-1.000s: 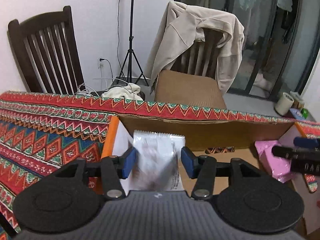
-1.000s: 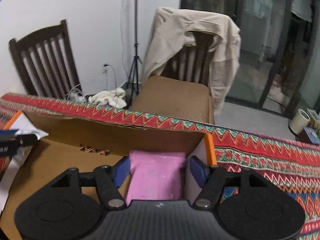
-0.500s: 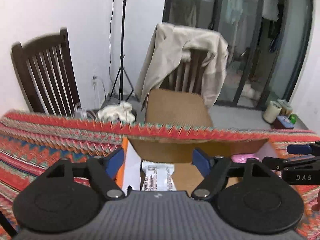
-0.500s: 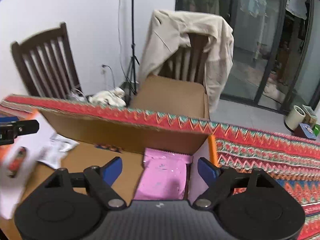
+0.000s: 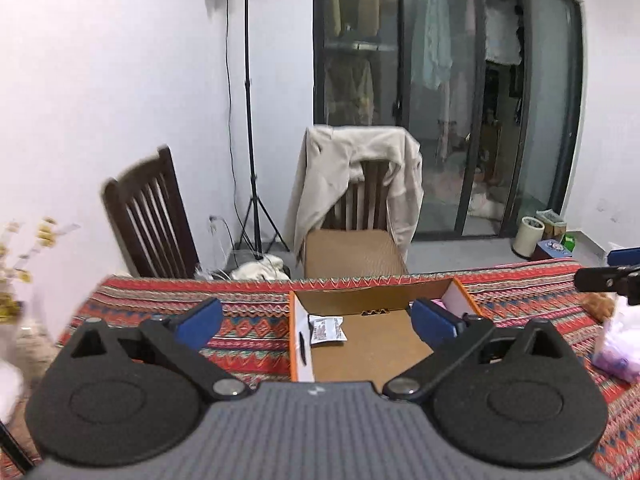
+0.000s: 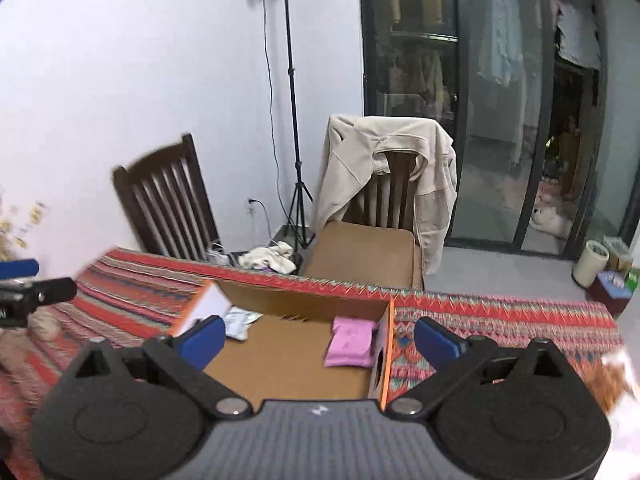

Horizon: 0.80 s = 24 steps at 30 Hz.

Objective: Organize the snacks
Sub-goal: 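Carry both packets into the cardboard box and open both tools, then withdraw both tools from the box back toward the snack pile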

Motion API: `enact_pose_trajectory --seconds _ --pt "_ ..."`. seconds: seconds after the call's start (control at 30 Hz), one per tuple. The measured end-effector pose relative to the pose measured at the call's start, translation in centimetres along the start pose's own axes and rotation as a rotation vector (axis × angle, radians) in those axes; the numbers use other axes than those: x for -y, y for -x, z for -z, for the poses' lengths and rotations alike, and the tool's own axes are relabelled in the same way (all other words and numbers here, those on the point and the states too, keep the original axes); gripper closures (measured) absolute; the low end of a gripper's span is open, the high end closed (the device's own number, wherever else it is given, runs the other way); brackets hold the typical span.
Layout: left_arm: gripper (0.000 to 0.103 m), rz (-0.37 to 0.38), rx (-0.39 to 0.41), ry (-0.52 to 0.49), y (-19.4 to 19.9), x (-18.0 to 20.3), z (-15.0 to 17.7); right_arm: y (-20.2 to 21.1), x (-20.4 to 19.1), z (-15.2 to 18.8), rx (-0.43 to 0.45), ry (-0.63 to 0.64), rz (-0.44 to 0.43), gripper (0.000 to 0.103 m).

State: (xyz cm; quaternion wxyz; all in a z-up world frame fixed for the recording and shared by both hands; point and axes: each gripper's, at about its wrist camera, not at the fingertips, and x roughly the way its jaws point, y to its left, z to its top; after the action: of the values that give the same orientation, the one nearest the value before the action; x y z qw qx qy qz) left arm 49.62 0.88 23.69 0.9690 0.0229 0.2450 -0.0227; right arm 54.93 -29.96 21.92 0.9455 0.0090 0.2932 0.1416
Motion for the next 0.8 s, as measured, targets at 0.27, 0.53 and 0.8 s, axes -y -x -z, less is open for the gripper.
enact_pose_trajectory --seconds 0.27,0.53,0.8 --pt "0.000 0.024 0.102 0.027 15.3 -1.2 7.1 15.3 -2.2 8.7 0.107 0.032 0.006 0.000" --pt "0.000 0.086 0.147 0.072 25.6 -2.2 21.5 24.6 -4.2 22.8 0.139 0.076 -0.043 0.000" --pt "0.000 -0.077 0.247 0.057 28.5 -2.7 32.8 25.5 -6.6 35.9 0.156 0.098 -0.018 0.000"
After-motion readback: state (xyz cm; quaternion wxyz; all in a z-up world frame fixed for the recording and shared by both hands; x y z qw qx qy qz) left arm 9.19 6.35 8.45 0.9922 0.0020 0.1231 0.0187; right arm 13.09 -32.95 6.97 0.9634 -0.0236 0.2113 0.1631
